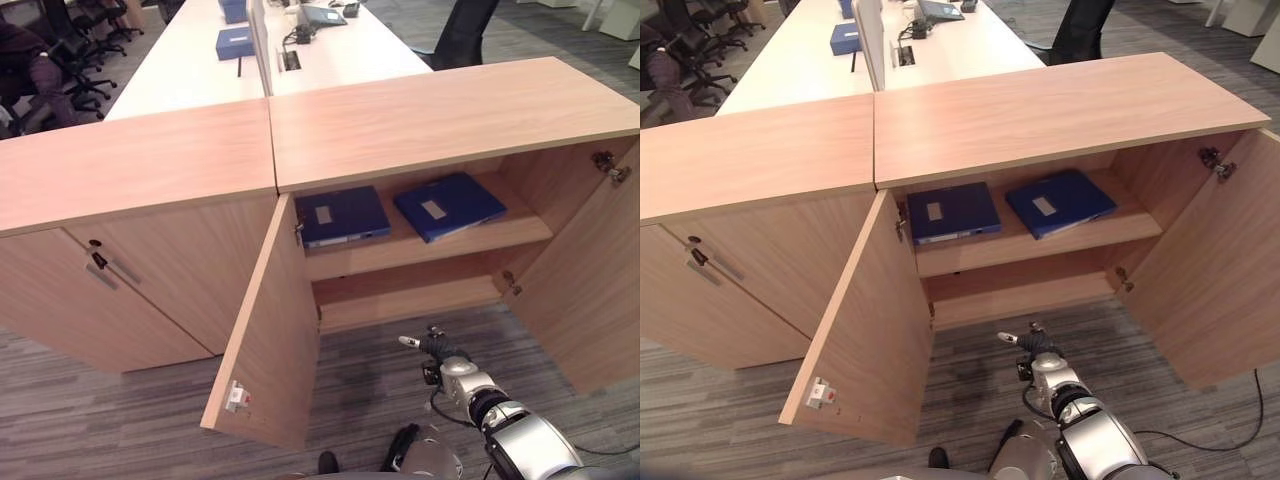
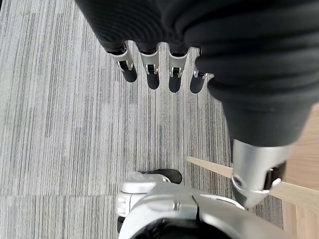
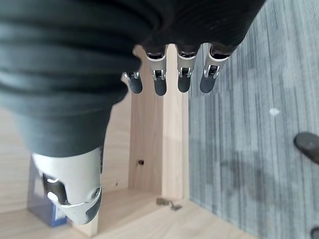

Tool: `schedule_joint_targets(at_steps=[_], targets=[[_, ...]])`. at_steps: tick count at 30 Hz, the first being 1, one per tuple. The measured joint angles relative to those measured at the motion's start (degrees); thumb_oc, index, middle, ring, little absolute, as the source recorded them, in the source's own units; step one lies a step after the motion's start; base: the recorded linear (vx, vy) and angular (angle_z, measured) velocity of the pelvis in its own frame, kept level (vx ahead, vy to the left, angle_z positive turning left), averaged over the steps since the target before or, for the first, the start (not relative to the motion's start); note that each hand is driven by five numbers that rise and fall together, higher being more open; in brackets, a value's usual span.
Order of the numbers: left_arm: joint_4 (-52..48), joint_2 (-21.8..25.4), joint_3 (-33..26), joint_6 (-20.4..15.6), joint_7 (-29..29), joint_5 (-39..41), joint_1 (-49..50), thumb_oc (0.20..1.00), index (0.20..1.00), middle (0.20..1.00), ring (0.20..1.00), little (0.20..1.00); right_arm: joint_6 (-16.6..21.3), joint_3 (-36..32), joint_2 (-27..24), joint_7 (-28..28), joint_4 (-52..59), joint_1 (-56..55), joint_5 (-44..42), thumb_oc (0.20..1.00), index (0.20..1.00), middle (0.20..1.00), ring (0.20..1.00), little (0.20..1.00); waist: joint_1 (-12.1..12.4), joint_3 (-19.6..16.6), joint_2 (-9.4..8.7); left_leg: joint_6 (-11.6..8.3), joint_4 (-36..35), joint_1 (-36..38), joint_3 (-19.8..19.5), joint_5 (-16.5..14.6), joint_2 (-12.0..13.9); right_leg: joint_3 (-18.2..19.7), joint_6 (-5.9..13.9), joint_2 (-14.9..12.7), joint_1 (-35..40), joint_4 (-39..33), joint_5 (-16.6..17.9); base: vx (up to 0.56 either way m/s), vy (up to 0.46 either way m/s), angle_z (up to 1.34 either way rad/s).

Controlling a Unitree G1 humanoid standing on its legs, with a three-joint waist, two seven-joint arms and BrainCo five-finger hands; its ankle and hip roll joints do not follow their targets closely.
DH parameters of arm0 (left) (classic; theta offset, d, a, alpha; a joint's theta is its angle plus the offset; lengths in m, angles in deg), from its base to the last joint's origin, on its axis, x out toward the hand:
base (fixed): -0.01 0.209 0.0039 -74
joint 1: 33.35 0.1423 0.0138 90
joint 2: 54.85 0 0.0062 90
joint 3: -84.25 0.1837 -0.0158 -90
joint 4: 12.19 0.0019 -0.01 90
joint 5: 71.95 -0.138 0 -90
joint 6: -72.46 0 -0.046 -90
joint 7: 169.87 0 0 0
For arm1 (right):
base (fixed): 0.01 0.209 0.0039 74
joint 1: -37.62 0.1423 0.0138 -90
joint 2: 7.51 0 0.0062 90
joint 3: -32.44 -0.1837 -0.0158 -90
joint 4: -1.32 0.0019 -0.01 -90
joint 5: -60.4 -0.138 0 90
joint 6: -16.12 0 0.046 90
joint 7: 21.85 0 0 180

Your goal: Put the empty folder in the office cabinet

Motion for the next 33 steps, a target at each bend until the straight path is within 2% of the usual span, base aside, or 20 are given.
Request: schedule_joint_targets(at_steps=[2,3,5,9,11,14,15,16,17,18,19,21,24,26,28,29,30,31,32,33], targets=[[0.0,0.0,0.2,0.1,0.0,-0.6,0.0,1.0,1.0,1.0,1.0,1.0,0.0,-0.3,0.1,0.0,0.0,0.2,0.0,1.0,1.0,1.0,1.0,1.0,0.1,0.1,-0.51,0.1,-0.3,0.5,0.1,-0.1,0.0,-0.2,0.1,0.2,1.2,-1.5,2.0,0.02,0.134,-0.11],[0.0,0.0,0.2,0.2,0.1,-1.0,-0.1,1.0,1.0,1.0,1.0,1.0,0.0,-0.6,0.1,0.1,-0.3,0.5,0.0,1.0,1.0,1.0,1.0,1.0,0.3,0.5,-0.84,0.42,-0.9,1.2,-0.3,-0.5,-0.6,-0.7,-1.95,1.3,2.5,-3.0,4.2,0.02,0.138,-0.18],[0.0,0.0,0.5,0.2,0.2,-1.1,-0.2,1.0,1.0,1.0,1.0,1.0,0.0,-0.8,-0.3,0.1,-0.4,0.3,0.0,1.0,1.0,1.0,1.0,1.0,0.2,0.9,-0.62,0.12,-1.5,2.3,-0.8,-0.5,-0.6,-0.4,-3.02,1.1,2.3,-2.0,5.0,0.03,0.102,-0.16],[-0.1,0.1,0.4,0.0,0.2,-1.3,-0.8,1.0,1.0,1.0,1.0,1.0,-0.2,-1.9,-0.3,0.2,-0.3,0.3,0.0,1.0,1.0,1.0,1.0,1.0,-0.1,1.4,-0.53,0.12,-1.9,2.3,-1.5,-1.0,-0.8,1.1,-1.65,1.8,2.4,-2.9,7.6,0.04,0.113,-0.21],[0.0,0.1,0.4,-0.1,0.2,-1.4,-0.6,1.0,1.0,1.0,1.0,1.0,-0.2,-2.1,0.1,0.1,-0.3,0.4,0.0,1.0,1.0,1.0,1.0,1.0,0.4,1.4,-0.75,1.6,-1.9,2.1,-1.4,-0.3,0.0,3.0,-1.07,1.0,0.0,1.4,7.6,0.02,0.064,-0.04],[-0.1,0.6,0.6,0.0,0.3,-1.4,0.3,1.0,1.0,1.0,1.0,1.0,-0.2,-2.5,1.4,0.0,-0.8,0.3,0.0,1.0,1.0,1.0,1.0,1.0,2.0,1.2,-1.05,1.68,-1.6,1.6,-1.8,-0.4,1.3,4.5,-0.65,2.2,-0.1,6.3,9.0,0.0,0.092,0.0],[2.0,-0.4,0.2,0.0,0.6,-1.3,-0.2,1.0,1.0,1.0,1.0,1.0,-0.1,-2.3,2.4,0.0,-1.6,3.0,-0.1,1.0,1.0,1.0,1.0,1.0,2.4,2.7,-1.47,6.23,7.7,-1.0,2.5,-4.1,-3.4,9.7,0.13,1.4,-1.8,8.4,11.2,0.04,0.036,-0.19],[3.0,-1.1,0.7,0.7,0.1,-1.8,0.7,1.0,1.0,1.0,1.0,1.0,0.0,-2.3,1.6,0.0,-1.0,2.8,-0.1,1.0,1.0,1.0,1.0,1.0,2.3,2.1,2.01,7.9,5.2,-0.1,1.6,-5.1,-2.4,9.7,0.69,3.7,-3.0,10.9,11.3,0.05,-0.03,-0.37],[2.8,0.0,0.3,1.1,0.2,-2.0,1.3,1.0,1.0,1.0,1.0,1.0,0.1,-2.4,2.5,0.1,-0.3,1.7,-0.1,1.0,1.0,1.0,1.0,1.0,2.9,1.9,0.51,7.79,3.3,1.6,2.5,-4.3,-3.9,12.0,0.58,1.0,-4.7,15.1,10.7,0.05,-0.088,0.0],[2.6,1.5,-0.5,1.0,0.4,-2.0,2.5,1.0,1.0,1.0,1.0,1.0,-0.3,-1.8,3.3,-0.3,-0.2,1.2,-0.1,1.0,1.0,1.0,1.0,1.0,2.2,1.5,-0.62,7.21,2.8,1.7,2.6,-4.0,-4.4,12.9,0.59,-2.2,-4.8,16.0,8.8,0.04,-0.143,-0.1],[2.2,2.2,-0.9,0.9,0.4,-2.0,2.7,1.0,1.0,1.0,1.0,1.0,-0.2,-1.8,3.8,-0.3,0.4,1.8,-0.1,1.0,1.0,1.0,1.0,1.0,3.2,1.5,-1.16,6.67,1.8,1.9,3.4,-3.6,-4.7,14.0,1.01,-2.5,-5.7,13.8,8.9,0.06,-0.279,-0.04],[2.2,1.9,-1.3,1.1,0.4,-1.9,3.5,1.0,1.0,1.0,1.0,1.0,-0.1,-1.8,5.0,-0.3,0.5,1.7,-0.1,1.0,1.0,1.0,1.0,1.0,3.6,0.5,-3.33,3.79,0.6,1.8,3.2,-1.6,-5.1,14.6,2.58,-1.8,-3.7,4.9,8.7,0.05,-0.288,-0.23],[2.1,1.2,-3.2,0.3,0.8,-1.9,3.0,1.0,1.0,1.0,1.0,1.0,-0.2,-1.6,5.4,0.1,0.4,1.5,-0.1,1.0,1.0,1.0,1.0,1.0,3.5,1.1,-4.26,3.94,1.4,1.8,1.5,-1.3,-5.4,15.3,2.49,0.1,2.3,-9.6,8.8,0.07,-0.285,0.3],[2.2,0.9,-3.3,-0.1,1.1,-1.8,2.5,1.0,1.0,1.0,1.0,1.0,-0.1,-1.4,5.6,0.1,0.5,1.6,-0.1,1.0,1.0,1.0,1.0,1.0,4.3,0.9,-4.65,2.98,1.4,1.8,-0.2,-1.6,-5.5,14.9,2.45,0.6,3.9,-11.5,8.8,0.11,-0.244,0.46],[2.3,0.7,-4.1,-0.1,1.4,-1.8,2.0,1.0,1.0,1.0,1.0,1.0,-0.2,-1.2,5.7,-0.1,0.5,1.4,-0.2,1.0,1.0,1.0,1.0,1.0,4.8,1.1,-4.44,-1.15,1.8,1.5,-1.6,-3.1,-5.0,12.9,1.03,1.2,6.0,-14.8,8.5,0.19,-0.323,0.51],[2.9,0.3,-4.5,0.2,1.5,-1.9,1.6,1.0,1.0,1.0,1.0,1.0,-0.1,-0.3,6.1,0.0,0.4,1.6,-0.2,1.0,1.0,1.0,1.0,1.0,5.2,0.7,-5.96,-6.54,2.6,1.0,-0.7,-6.3,-4.7,11.3,0.6,2.0,8.2,-18.9,8.2,0.17,-0.36,0.55],[3.2,0.3,-4.5,0.4,1.5,-1.8,1.6,1.0,1.0,1.0,1.0,1.0,-0.1,0.0,6.2,-0.1,0.6,1.6,-0.2,1.0,1.0,1.0,1.0,1.0,4.6,0.4,-5.96,-7.01,2.9,0.1,-0.6,-5.5,-4.6,9.8,0.77,2.0,8.5,-19.1,8.1,0.1,-0.274,0.69],[3.3,0.4,-4.4,0.4,1.6,-1.8,1.6,1.0,1.0,1.0,1.0,1.0,0.0,-0.5,6.0,0.0,0.7,1.8,-0.2,1.0,1.0,1.0,1.0,1.0,4.3,0.4,-6.61,-4.76,2.9,-0.1,-0.7,-4.3,-4.4,9.3,1.02,1.9,8.6,-18.1,8.0,0.07,-0.249,0.48],[2.6,0.8,-4.5,0.4,2.2,-1.5,1.6,1.0,1.0,1.0,1.0,1.0,-0.1,-0.4,5.7,0.1,0.7,2.0,-0.2,1.0,1.0,1.0,1.0,1.0,4.9,0.6,-7.08,-4.09,2.3,-0.2,-1.0,-3.4,-4.0,8.5,-0.95,2.7,7.8,-17.4,6.8,0.08,-0.247,0.33],[2.2,0.8,-4.5,0.3,2.5,-1.3,1.7,1.0,1.0,1.0,1.0,1.0,-0.1,-0.4,5.7,0.1,0.8,2.2,-0.2,1.0,1.0,1.0,1.0,1.0,4.8,0.5,-7.37,-4.05,2.2,-0.5,-1.4,-3.1,-3.8,8.2,-1.21,2.9,7.5,-17.2,6.6,0.08,-0.221,0.16]])
